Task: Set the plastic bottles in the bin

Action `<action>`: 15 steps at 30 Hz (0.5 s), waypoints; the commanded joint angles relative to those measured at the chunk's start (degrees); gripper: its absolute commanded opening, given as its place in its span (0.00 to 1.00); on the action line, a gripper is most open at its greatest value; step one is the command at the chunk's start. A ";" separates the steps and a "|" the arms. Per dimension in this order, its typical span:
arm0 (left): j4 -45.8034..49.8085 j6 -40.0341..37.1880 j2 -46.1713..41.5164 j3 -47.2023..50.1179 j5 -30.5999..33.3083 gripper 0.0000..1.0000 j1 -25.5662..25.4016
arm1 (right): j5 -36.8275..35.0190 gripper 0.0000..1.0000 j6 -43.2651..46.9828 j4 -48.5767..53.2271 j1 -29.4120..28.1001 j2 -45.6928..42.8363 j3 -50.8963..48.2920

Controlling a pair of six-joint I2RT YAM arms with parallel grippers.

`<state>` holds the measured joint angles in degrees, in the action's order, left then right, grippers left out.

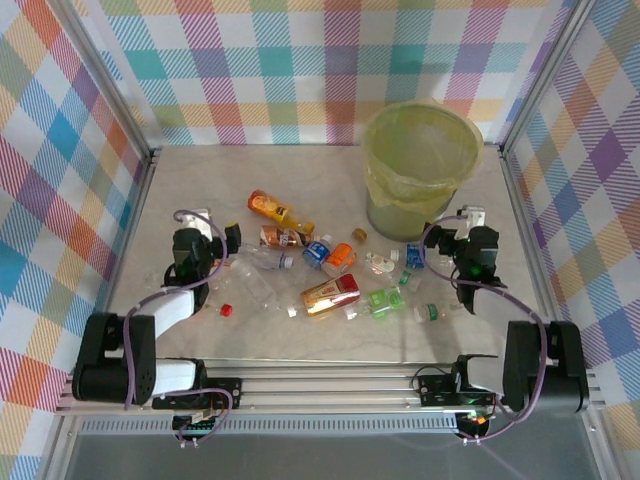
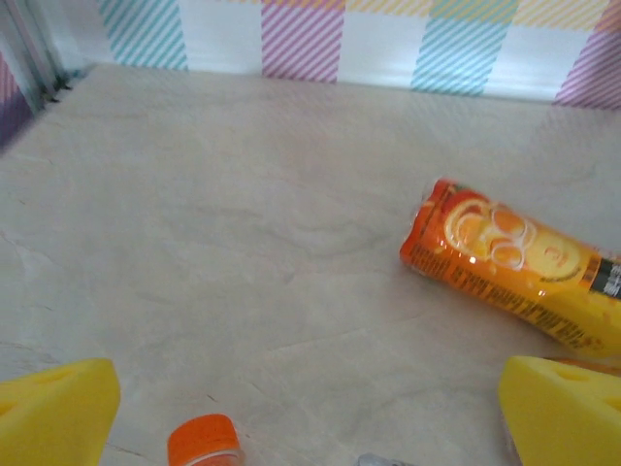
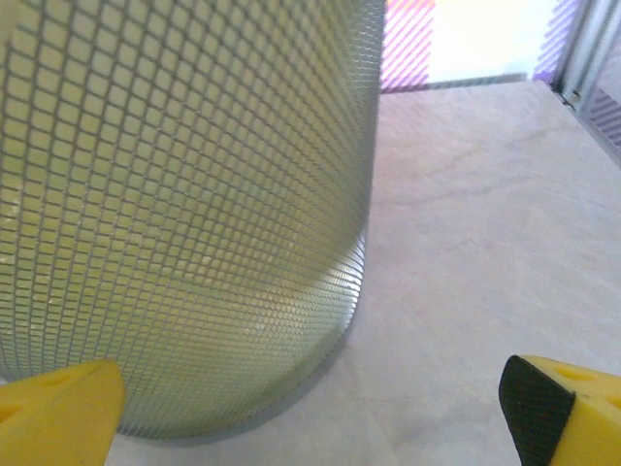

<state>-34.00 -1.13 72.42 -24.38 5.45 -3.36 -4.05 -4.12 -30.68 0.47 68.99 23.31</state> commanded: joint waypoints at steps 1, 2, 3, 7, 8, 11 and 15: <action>5.87 1.61 -6.66 -0.32 2.55 1.00 -0.34 | -4.07 1.00 -4.35 11.22 0.39 -4.56 2.37; 7.85 2.33 -8.89 -0.44 3.36 1.00 -0.41 | -4.98 1.00 -5.41 13.27 0.34 -6.09 2.60; 9.96 3.49 -10.94 -0.72 4.24 1.00 -0.34 | -5.79 1.00 -6.44 15.11 0.38 -7.40 2.80; 20.52 10.55 -19.81 -2.43 6.52 1.00 -0.34 | -8.03 1.00 -10.21 25.52 0.38 -12.10 5.47; 23.61 12.49 -21.95 -2.99 7.17 1.00 -0.34 | -8.16 1.00 -11.06 28.17 0.38 -12.91 6.41; 34.37 19.07 -26.60 -6.09 10.18 1.00 -0.34 | -8.90 1.00 -13.88 36.40 0.33 -14.61 9.46; 54.43 30.05 -27.03 -13.41 16.11 1.00 -0.25 | -9.40 1.00 -16.47 45.64 0.41 -16.24 13.38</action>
<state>0.71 17.28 45.56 -32.71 15.27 -3.36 -12.01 -16.62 3.92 0.47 54.26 33.34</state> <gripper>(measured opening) 0.997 0.996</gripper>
